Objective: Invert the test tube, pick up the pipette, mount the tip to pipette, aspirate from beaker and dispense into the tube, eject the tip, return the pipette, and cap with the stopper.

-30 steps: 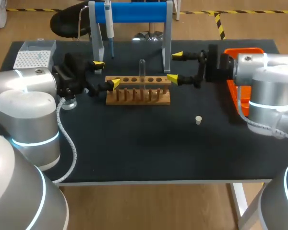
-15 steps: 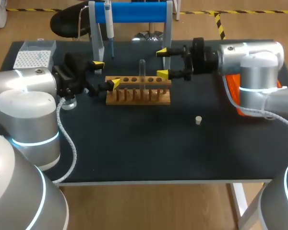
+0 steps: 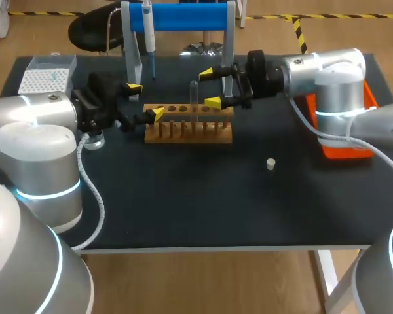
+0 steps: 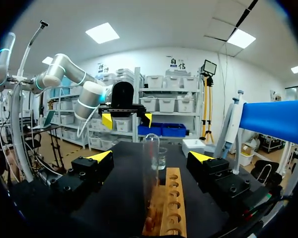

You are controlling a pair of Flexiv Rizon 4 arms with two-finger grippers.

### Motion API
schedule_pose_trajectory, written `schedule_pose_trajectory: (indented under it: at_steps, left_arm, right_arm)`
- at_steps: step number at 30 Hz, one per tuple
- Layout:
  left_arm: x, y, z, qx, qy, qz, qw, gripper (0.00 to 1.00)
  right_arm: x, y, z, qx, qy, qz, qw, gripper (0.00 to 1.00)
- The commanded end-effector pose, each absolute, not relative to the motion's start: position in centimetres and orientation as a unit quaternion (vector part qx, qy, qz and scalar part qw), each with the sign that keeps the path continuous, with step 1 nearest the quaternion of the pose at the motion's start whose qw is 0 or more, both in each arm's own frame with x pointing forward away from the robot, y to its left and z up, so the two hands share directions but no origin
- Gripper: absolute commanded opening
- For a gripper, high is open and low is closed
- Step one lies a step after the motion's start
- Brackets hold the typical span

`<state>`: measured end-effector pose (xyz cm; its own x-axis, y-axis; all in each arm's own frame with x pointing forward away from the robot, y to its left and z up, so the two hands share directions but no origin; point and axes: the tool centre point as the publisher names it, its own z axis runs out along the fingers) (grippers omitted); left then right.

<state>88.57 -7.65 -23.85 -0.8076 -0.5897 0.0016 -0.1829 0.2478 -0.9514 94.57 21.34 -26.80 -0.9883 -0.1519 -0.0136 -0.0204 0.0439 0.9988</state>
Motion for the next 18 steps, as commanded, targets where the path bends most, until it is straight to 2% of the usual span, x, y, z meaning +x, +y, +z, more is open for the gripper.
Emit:
schedule_pose_trajectory:
  at_steps: [1,13,18]
  left_arm:
    - [88.6,-7.7,-24.0,-0.251,0.768,-0.56,0.183,1.0]
    - [88.6,-7.7,-24.0,-0.251,0.768,-0.56,0.183,1.0]
    - [88.6,-7.7,-24.0,-0.251,0.768,-0.56,0.183,1.0]
  right_arm:
    - [95.0,22.1,-27.3,0.074,-0.716,-0.69,0.071,1.0]
    - [95.0,23.1,-27.8,0.068,-0.716,-0.691,0.07,1.0]
    - [95.1,23.7,-28.1,0.065,-0.717,-0.69,0.067,0.96]
